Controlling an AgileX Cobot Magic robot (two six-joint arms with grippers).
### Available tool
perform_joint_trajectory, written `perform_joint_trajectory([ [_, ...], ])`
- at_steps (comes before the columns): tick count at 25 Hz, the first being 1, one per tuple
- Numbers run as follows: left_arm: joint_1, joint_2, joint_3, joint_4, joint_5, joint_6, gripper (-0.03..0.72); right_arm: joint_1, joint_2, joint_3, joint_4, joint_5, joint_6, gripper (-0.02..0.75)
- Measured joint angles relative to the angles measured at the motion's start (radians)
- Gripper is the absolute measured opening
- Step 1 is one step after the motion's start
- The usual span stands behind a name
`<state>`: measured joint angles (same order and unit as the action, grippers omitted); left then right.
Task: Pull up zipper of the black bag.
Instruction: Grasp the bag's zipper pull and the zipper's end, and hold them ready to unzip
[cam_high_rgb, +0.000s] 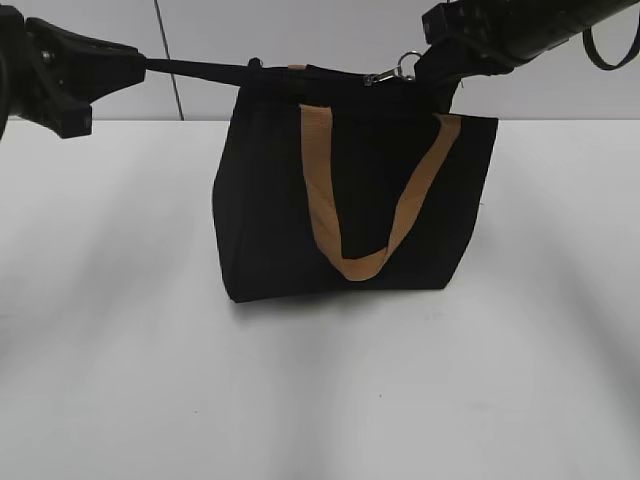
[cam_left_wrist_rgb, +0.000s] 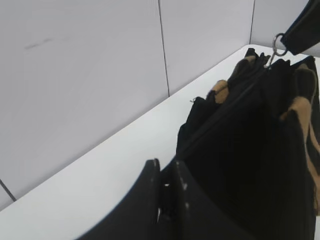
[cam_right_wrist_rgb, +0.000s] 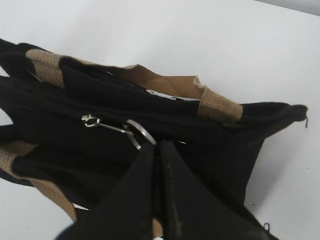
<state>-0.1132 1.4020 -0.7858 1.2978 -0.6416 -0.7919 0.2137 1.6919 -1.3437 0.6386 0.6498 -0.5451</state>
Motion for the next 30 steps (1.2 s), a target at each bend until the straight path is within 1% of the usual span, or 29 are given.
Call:
perform_joint_trajectory([
  [8,-0.003,-0.006,0.0,0.0,-0.006,0.0,0.021,-0.073,0.0,0.003,-0.022,0.032,0.001,-0.001],
  [14,-0.001,-0.043,0.0,-0.002,0.029,0.0,0.021,-0.113,0.0,0.004,-0.05,0.039,0.003,-0.001],
  [25,-0.001,-0.048,0.0,0.001,0.032,0.0,0.021,-0.115,0.0,0.004,-0.038,0.041,0.008,0.001],
  [26,-0.001,-0.048,0.0,0.001,0.032,0.0,0.021,-0.111,0.0,0.004,-0.038,0.041,0.009,0.008],
  [28,0.0,-0.039,0.0,0.0,0.033,0.0,0.021,-0.1,0.0,0.004,-0.04,0.037,0.006,0.052],
  [30,0.005,-0.028,0.0,-0.003,0.047,0.0,0.022,-0.083,-0.002,0.004,-0.047,0.023,-0.002,0.154],
])
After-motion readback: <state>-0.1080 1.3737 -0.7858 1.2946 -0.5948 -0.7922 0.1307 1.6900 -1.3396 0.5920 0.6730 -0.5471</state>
